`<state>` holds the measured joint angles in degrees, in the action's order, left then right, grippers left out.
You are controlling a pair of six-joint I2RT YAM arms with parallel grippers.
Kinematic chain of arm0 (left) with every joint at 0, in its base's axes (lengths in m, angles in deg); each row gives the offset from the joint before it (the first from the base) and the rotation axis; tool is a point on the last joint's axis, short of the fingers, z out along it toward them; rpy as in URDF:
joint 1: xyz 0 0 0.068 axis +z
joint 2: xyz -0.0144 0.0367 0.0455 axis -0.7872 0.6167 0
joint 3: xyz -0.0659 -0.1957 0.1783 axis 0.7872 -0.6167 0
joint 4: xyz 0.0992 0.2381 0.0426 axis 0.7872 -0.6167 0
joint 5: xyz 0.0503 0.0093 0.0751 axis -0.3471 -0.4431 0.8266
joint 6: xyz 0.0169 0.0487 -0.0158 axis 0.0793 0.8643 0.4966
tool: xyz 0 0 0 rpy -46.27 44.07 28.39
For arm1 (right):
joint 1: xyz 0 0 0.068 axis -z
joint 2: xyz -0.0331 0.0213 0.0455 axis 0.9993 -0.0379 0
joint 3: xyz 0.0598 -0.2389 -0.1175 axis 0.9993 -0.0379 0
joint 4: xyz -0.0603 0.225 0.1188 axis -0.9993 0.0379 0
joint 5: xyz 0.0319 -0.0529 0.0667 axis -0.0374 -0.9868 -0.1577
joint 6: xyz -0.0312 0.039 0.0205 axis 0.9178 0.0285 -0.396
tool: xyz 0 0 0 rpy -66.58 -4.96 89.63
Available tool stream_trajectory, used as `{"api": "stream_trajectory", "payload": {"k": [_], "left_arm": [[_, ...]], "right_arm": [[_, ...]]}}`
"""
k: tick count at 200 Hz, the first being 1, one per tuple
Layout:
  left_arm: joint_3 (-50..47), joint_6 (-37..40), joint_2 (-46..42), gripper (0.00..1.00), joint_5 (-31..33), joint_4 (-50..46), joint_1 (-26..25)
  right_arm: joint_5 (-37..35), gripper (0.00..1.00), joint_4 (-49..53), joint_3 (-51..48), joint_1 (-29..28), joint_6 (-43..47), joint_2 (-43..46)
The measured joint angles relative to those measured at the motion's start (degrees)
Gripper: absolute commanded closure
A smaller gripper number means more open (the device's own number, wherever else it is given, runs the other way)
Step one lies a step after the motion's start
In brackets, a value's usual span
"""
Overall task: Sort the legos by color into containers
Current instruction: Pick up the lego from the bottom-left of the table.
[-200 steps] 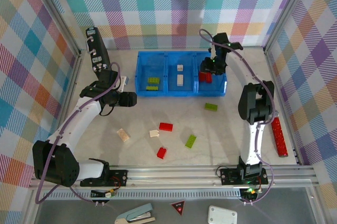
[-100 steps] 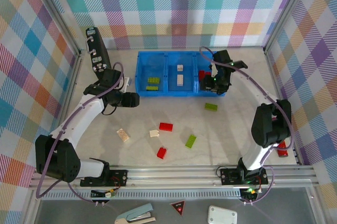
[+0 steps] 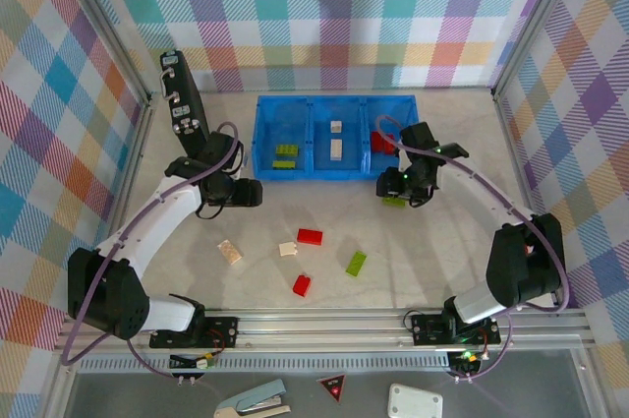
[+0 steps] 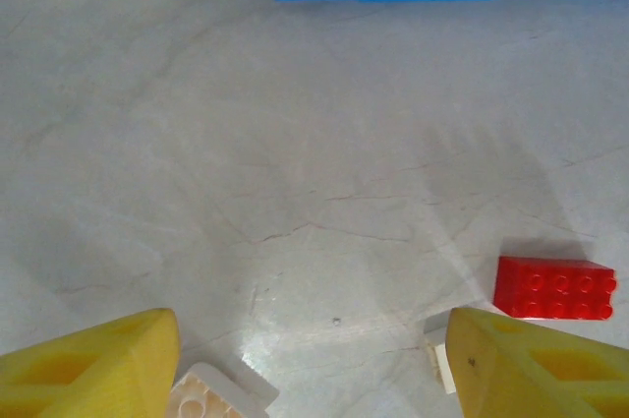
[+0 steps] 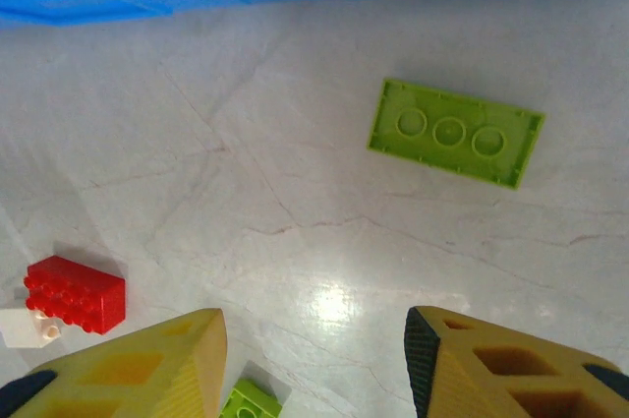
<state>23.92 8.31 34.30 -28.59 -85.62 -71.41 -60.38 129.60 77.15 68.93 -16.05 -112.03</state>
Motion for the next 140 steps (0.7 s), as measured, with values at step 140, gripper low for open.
{"api": "stream_trajectory", "payload": {"k": [140], "left_arm": [[-20.13,-22.12,-9.6,0.33,7.5,-1.77,0.0]], "right_arm": [[3.76,0.48,-2.6,-4.28,-0.09,3.56,0.83]]}}
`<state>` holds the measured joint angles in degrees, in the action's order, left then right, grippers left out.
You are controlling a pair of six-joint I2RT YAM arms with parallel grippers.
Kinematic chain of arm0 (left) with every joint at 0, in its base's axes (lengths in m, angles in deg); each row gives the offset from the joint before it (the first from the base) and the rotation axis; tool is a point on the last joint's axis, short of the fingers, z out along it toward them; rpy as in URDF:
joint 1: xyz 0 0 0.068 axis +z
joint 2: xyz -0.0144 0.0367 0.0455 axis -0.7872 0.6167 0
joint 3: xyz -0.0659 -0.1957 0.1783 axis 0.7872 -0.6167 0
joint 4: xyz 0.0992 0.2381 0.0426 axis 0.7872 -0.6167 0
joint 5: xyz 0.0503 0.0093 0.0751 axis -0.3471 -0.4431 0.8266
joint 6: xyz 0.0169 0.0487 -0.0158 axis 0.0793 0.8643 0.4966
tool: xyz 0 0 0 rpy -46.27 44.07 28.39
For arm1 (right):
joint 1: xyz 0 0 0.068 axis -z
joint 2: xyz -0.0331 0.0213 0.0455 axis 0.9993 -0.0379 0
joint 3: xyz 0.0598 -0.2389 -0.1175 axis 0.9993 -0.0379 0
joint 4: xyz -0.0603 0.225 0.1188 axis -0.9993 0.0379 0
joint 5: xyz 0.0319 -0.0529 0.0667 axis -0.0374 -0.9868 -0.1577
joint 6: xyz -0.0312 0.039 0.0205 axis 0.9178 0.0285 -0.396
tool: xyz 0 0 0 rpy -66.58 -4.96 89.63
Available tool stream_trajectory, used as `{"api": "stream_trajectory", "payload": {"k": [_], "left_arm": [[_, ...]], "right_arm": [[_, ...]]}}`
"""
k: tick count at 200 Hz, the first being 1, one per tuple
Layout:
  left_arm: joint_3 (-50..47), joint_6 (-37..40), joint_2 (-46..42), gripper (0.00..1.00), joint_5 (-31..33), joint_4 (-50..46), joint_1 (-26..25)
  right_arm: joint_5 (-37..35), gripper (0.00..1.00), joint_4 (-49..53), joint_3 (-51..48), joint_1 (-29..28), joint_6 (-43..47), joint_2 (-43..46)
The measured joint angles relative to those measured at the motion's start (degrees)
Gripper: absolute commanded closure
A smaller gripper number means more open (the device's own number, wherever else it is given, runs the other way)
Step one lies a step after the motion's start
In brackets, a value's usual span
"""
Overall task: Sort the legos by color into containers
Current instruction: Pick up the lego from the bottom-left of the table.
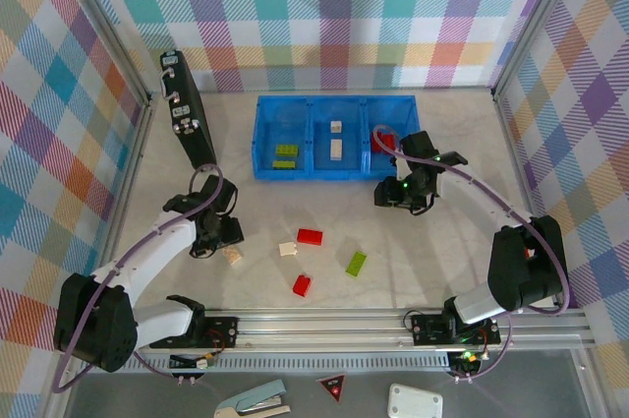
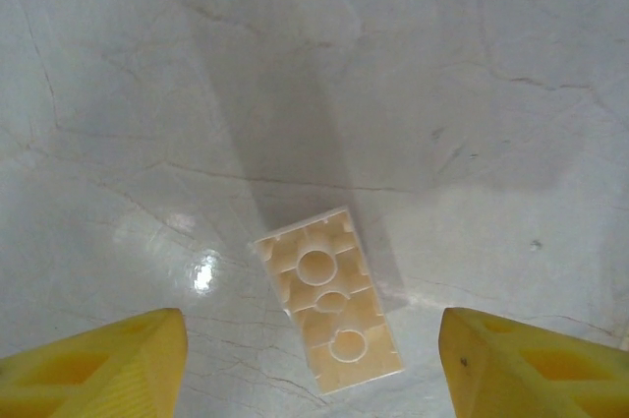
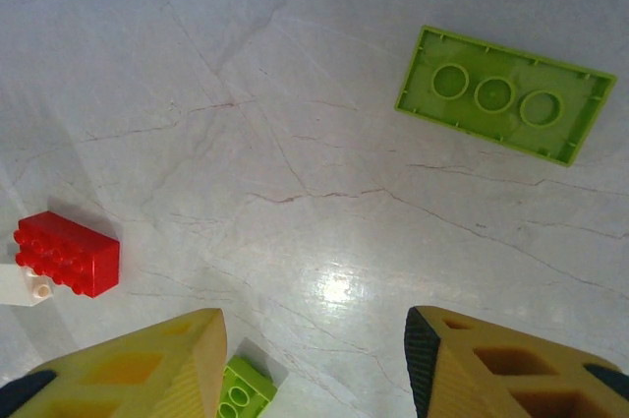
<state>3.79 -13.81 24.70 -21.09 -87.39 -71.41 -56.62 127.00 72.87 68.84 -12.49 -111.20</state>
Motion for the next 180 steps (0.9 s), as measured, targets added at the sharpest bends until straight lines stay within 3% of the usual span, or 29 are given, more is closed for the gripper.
{"api": "stream_trajectory", "payload": {"k": [54,121,180], "left_arm": [[-5.44,-3.08,-0.59,0.35,-1.4,2.54,0.0],[-5.49,-3.3,1.27,0.38,-2.29,6.19,0.0],[-5.49,-3.17,4.66,0.46,-3.06,9.05,-0.04]], "right_arm": [[0.48,0.47,0.22,0.0,0.0,1.62,0.0],[0.87,0.47,0.22,0.0,0.0,2.08,0.63],[0.85,0.47,0.46,0.0,0.0,2.51,1.05]]}}
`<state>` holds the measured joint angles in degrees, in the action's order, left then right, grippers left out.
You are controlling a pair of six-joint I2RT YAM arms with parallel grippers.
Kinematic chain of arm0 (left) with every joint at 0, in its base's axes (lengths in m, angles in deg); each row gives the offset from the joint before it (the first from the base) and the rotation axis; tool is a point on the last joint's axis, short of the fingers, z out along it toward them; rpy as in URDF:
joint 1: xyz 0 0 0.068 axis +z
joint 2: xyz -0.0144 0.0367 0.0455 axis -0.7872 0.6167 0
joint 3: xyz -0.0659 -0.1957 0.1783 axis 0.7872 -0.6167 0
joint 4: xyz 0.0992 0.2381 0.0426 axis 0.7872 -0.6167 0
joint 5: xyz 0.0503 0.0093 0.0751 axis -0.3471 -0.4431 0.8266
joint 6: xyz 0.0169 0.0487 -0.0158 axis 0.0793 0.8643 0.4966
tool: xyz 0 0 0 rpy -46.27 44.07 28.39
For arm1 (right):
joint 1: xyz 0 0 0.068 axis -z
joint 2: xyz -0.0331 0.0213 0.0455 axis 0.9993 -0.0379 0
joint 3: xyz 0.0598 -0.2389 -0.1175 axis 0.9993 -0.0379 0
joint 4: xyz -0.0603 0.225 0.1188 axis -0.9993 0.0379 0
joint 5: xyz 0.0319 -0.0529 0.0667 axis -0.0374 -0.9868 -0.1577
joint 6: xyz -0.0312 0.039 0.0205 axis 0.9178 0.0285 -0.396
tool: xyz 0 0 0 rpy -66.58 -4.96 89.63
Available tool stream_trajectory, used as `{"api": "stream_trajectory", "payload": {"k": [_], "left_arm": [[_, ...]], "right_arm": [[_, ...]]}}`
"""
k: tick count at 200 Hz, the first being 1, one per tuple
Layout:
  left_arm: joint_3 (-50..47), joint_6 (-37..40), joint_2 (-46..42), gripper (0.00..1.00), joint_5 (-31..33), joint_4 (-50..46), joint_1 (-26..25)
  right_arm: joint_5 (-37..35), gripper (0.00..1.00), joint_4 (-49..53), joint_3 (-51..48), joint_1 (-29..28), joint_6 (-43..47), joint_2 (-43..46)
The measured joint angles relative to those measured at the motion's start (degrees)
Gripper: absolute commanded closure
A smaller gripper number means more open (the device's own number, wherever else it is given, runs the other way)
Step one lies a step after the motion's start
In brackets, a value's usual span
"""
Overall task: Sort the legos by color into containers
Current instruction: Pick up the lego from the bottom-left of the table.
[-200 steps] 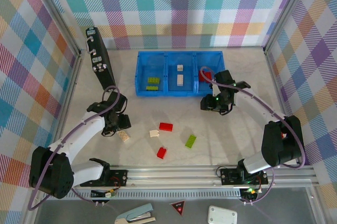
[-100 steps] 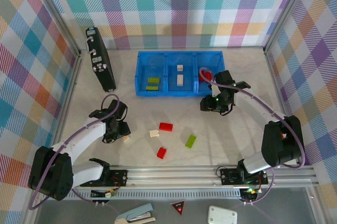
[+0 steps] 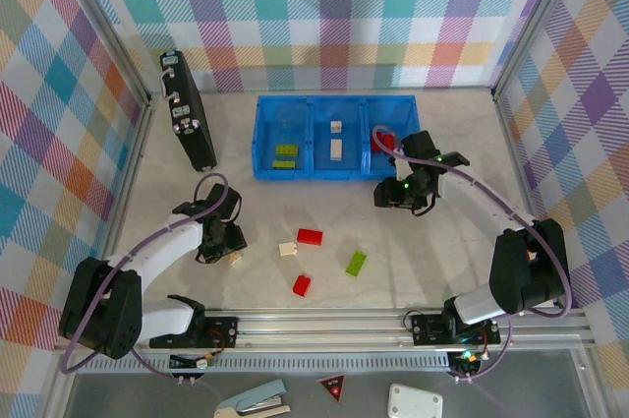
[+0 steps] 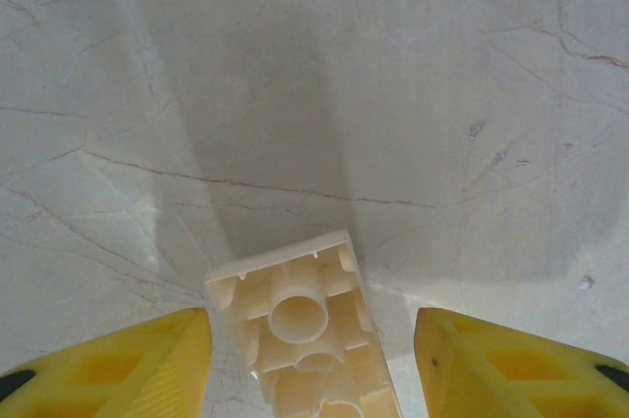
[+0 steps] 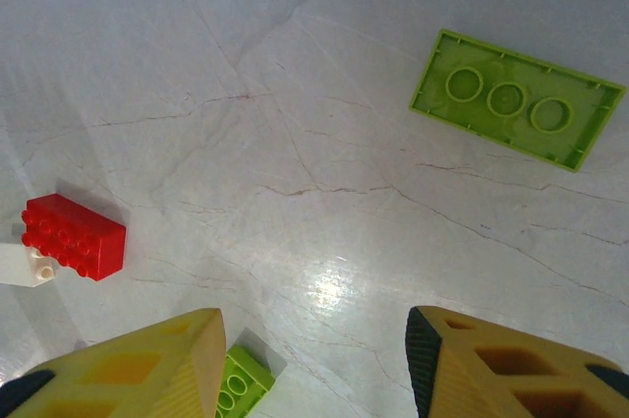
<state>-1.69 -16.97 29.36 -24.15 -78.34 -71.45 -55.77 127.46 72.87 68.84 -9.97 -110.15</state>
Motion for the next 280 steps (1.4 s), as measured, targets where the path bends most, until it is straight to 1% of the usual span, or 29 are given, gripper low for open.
{"api": "stream_trajectory", "payload": {"k": [77,134,191,217,280], "left_arm": [[0.0,0.85,1.44,0.52,-0.02,1.33,0.0],[0.0,1.27,4.07,0.6,-0.44,3.02,-0.02],[0.46,2.27,4.22,0.63,-0.74,2.86,-0.28],[2.86,3.43,4.22,0.63,-1.51,2.62,-0.87],[12.68,7.19,4.5,0.64,-2.86,2.25,-2.84]], "right_arm": [[-0.24,0.47,0.09,0.0,0.0,0.17,0.0],[-0.92,0.47,0.24,0.0,0.0,0.2,0.0],[-1.14,0.47,0.24,0.0,0.0,0.2,0.0],[-1.73,0.47,0.24,0.0,0.0,0.17,0.0],[-2.56,0.47,-0.15,-2.71,0.0,-1.6,0.85]]}}
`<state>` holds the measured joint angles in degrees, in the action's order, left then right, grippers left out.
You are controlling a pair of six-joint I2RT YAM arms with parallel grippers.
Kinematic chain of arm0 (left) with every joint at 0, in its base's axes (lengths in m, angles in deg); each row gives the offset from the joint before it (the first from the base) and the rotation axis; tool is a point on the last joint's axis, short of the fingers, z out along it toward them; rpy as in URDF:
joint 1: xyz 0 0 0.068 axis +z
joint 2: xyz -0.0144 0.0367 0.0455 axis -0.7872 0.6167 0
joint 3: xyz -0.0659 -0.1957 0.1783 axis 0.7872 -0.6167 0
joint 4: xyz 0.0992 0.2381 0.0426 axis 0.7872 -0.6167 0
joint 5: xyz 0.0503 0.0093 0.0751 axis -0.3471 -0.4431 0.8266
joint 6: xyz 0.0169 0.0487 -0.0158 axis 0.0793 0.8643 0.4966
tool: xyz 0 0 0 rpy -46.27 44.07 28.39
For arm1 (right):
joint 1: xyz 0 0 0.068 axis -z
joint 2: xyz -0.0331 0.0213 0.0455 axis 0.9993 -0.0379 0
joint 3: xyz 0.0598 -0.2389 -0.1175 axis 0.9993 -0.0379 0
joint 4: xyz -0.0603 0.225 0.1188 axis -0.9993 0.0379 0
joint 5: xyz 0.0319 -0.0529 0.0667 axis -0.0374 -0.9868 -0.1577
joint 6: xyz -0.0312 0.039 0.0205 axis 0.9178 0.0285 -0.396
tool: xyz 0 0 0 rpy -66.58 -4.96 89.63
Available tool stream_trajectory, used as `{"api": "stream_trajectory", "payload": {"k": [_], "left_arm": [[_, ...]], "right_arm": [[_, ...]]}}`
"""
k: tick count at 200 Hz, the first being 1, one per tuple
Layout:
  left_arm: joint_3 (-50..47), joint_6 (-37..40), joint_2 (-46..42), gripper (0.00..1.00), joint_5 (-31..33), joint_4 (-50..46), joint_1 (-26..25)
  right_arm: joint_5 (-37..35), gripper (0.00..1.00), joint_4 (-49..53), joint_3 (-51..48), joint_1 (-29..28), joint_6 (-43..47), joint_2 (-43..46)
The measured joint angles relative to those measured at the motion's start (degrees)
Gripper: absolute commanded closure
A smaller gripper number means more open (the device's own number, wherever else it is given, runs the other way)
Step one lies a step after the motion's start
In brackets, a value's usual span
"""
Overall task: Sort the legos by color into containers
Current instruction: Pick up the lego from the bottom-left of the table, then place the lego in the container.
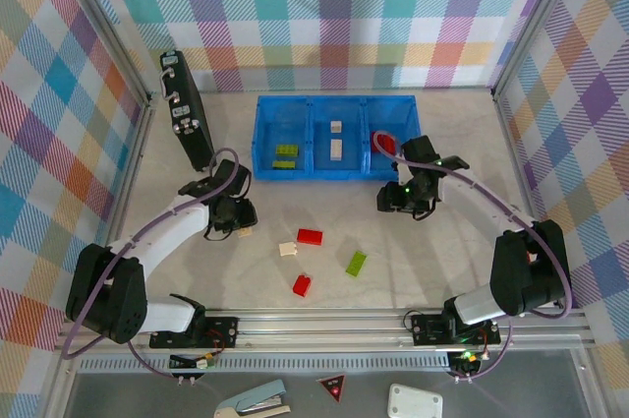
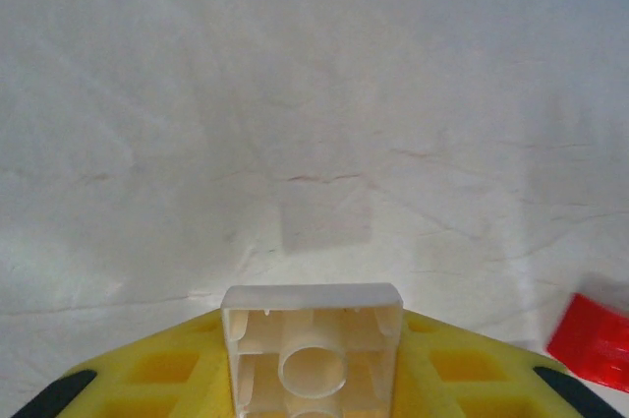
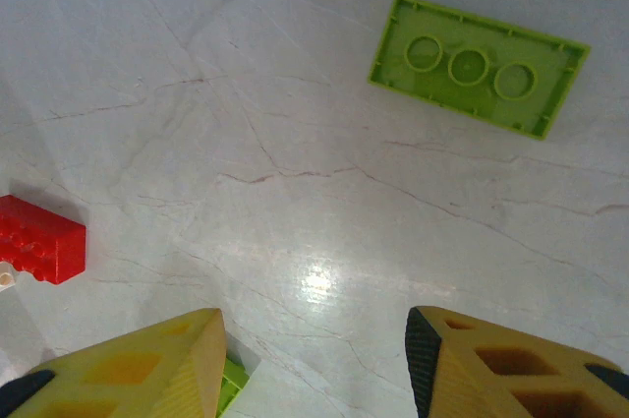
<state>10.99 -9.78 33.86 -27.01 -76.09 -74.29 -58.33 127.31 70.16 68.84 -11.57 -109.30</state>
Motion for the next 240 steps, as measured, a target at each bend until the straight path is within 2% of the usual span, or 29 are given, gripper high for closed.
{"api": "stream_trajectory", "payload": {"k": [56,109,148,170,240], "left_arm": [[8.63,1.66,4.5,0.65,-3.28,0.31,-1.81],[18.8,1.84,11.65,0.66,-6.14,3.13,-7.67],[26.77,1.75,19.43,0.66,-7.63,6.62,-12.15],[31.85,1.77,24.5,0.7,-8.09,9.18,-13.88],[42.77,1.84,39.19,0.67,-8.09,21.05,-14.84]], "right_arm": [[-1.73,0.47,-0.24,-2.21,0.0,-2.89,2.78],[-3.1,0.48,-0.2,-6.01,0.0,-5.77,5.88],[-3.74,0.48,-0.39,-8.26,0.0,-7.39,8.04],[-4.2,0.48,-0.52,-9.64,0.0,-8.0,9.42],[-4.07,0.49,-0.74,-10.56,0.0,-9.42,12.17]]}}
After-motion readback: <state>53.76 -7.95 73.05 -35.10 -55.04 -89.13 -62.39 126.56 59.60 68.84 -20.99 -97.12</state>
